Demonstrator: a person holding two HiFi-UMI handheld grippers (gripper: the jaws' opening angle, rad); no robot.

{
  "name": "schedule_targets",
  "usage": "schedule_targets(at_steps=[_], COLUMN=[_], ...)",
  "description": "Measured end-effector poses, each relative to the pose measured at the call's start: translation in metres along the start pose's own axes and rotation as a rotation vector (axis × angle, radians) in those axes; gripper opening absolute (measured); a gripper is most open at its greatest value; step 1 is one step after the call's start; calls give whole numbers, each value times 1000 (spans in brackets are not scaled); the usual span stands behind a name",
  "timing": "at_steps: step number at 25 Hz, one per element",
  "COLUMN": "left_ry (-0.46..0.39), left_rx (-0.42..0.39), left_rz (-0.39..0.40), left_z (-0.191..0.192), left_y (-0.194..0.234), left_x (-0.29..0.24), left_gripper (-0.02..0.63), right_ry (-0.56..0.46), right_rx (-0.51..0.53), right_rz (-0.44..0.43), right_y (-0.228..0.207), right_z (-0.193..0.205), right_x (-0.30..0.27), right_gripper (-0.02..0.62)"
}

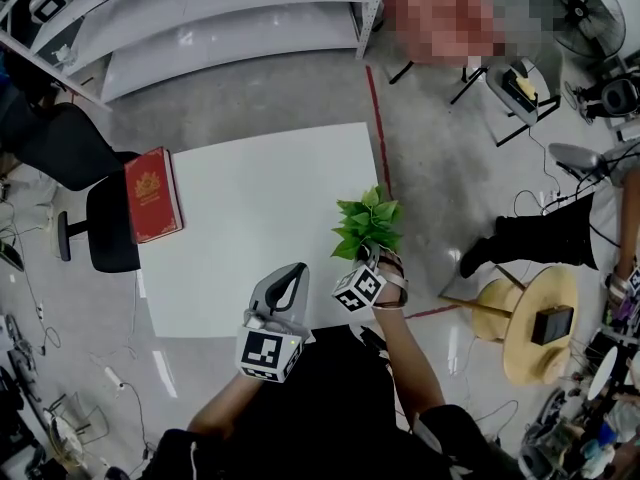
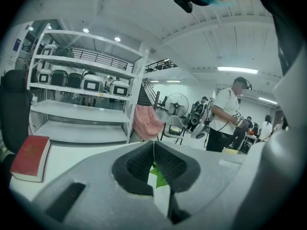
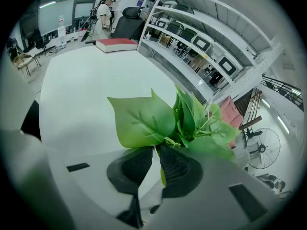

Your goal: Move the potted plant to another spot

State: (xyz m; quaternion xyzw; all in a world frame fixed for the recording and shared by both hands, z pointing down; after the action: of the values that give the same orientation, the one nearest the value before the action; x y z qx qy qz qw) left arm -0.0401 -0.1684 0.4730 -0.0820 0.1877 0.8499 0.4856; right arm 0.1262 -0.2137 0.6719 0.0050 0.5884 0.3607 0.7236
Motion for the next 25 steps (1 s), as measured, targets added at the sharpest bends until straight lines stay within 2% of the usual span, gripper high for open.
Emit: schedule_targets(at_steps=[14,25], left_ry=[-22,-27], left_rx=[3,9], left_rz=[-8,-20], left_z=[1,1], left_y=[7,6], left_x=[3,14], left_gripper=[18,18], right_ry=[29,15], right_rx=[113,81], right_rz=[-23,-42], right_y=[6,-1], right_z=[-5,-5], right_x=[-10,-5], right_gripper=[15,15])
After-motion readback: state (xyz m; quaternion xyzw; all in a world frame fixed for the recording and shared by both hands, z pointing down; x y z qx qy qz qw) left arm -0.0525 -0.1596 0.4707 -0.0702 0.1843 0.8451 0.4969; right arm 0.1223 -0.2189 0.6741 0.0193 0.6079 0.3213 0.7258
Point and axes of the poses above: the fingertips, and each gripper's own axes: x backward along the fingers, y to its left, z out of its underside, the point moved 6 cm from there along x, backward along the fingers, and after that the axes turned 2 degrees about -y, right-handed, at the moved point
